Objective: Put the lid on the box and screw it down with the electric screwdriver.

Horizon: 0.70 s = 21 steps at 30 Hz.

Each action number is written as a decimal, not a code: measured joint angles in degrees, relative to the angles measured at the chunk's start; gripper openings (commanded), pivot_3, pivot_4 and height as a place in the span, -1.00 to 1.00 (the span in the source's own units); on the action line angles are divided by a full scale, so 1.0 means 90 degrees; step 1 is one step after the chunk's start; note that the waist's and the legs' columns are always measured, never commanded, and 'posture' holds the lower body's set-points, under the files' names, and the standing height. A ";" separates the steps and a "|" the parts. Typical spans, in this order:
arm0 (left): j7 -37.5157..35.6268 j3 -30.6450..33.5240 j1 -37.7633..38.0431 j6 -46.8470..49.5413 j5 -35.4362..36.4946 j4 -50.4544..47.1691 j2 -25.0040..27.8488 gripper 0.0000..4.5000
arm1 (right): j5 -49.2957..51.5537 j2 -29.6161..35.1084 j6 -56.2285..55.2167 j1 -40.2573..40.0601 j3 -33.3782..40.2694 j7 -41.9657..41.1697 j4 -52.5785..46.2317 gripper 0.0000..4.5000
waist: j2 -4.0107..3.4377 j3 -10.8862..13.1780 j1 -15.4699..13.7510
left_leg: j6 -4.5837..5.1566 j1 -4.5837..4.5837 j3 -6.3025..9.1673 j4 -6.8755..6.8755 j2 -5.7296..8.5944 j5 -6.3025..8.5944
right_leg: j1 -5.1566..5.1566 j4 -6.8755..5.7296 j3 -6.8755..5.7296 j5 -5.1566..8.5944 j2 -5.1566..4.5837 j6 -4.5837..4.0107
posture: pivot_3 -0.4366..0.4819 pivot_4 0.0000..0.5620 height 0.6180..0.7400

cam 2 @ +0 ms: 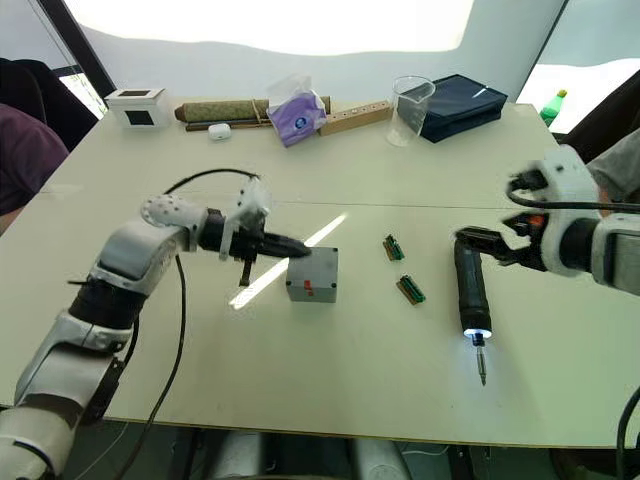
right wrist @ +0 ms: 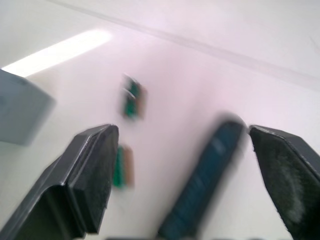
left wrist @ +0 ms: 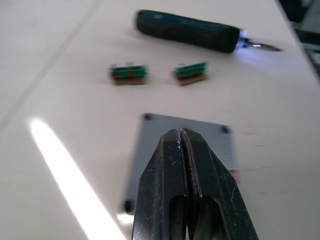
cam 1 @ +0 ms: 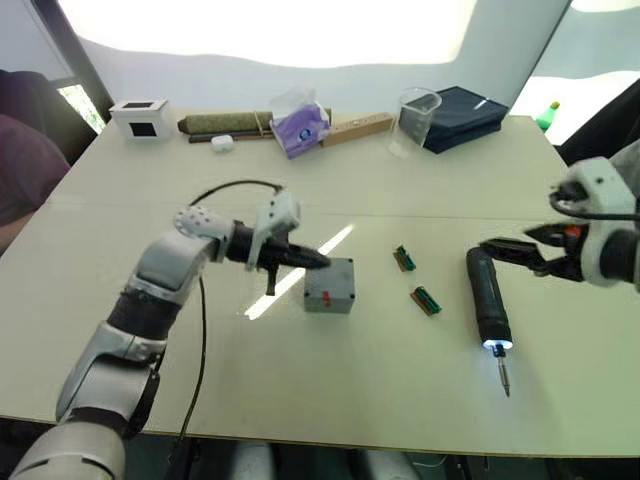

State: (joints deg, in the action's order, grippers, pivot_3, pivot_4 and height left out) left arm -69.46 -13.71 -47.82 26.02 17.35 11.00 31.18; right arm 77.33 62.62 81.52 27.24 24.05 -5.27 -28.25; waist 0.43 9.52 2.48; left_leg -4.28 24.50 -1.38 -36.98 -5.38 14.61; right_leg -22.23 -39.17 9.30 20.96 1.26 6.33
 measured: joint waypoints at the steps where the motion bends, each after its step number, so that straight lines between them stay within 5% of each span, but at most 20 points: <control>1: 0.0132 0.0005 -0.0030 -0.0135 -0.0116 0.0129 -0.0031 -1.00 | -0.0076 -0.0232 -0.0263 -0.0125 -0.0148 -0.0258 -0.0331 0.97 | 0.0005 -0.0003 -0.0003 | 0.0000 0.0001 0.0005 -0.0004 0.0000 0.0000 | 0.0005 0.0005 -0.0005 0.0000 0.0000 0.0000 | -0.05 -0.47 0.99; 7: 0.0371 -0.0147 0.0545 -0.0469 -0.0740 0.0332 0.0251 -1.00 | -0.1484 -0.1030 -0.1593 -0.1135 -0.2344 -0.1358 -0.1774 0.97 | 0.0007 -0.0001 0.0005 | -0.0030 0.0042 0.0001 -0.0025 -0.0002 -0.0017 | -0.0033 -0.0005 -0.0004 -0.0001 -0.0009 0.0001 | -0.05 -0.47 0.99; 14: 0.0421 -0.0123 0.1586 -0.0101 -0.0734 -0.0535 0.0452 -1.00 | -0.3316 -0.1518 -0.2604 -0.1270 -0.3693 -0.1746 -0.1304 0.97 | 0.0009 -0.0002 -0.0001 | -0.0019 0.0031 0.0004 -0.0036 -0.0001 -0.0011 | -0.0019 -0.0021 -0.0010 -0.0001 -0.0009 0.0001 | -0.05 -0.47 0.99; 21: 0.0565 -0.0155 0.1764 0.0250 -0.0746 -0.0993 0.0264 -1.00 | -0.4132 -0.2087 -0.2867 -0.1198 -0.4168 -0.1950 -0.0932 0.97 | 0.0009 -0.0002 -0.0020 | -0.0034 0.0031 0.0009 -0.0040 -0.0001 -0.0019 | -0.0016 -0.0026 -0.0015 -0.0001 -0.0007 0.0001 | -0.05 -0.47 0.99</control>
State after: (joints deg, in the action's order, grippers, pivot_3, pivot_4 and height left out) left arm -64.38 -15.10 -31.95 28.27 10.64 2.06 33.56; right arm 40.14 43.83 55.72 16.46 -13.46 -22.82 -36.64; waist 0.51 9.50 2.30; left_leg -4.59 24.78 -1.30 -37.34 -5.38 14.44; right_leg -22.37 -39.40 9.17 20.95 1.20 6.34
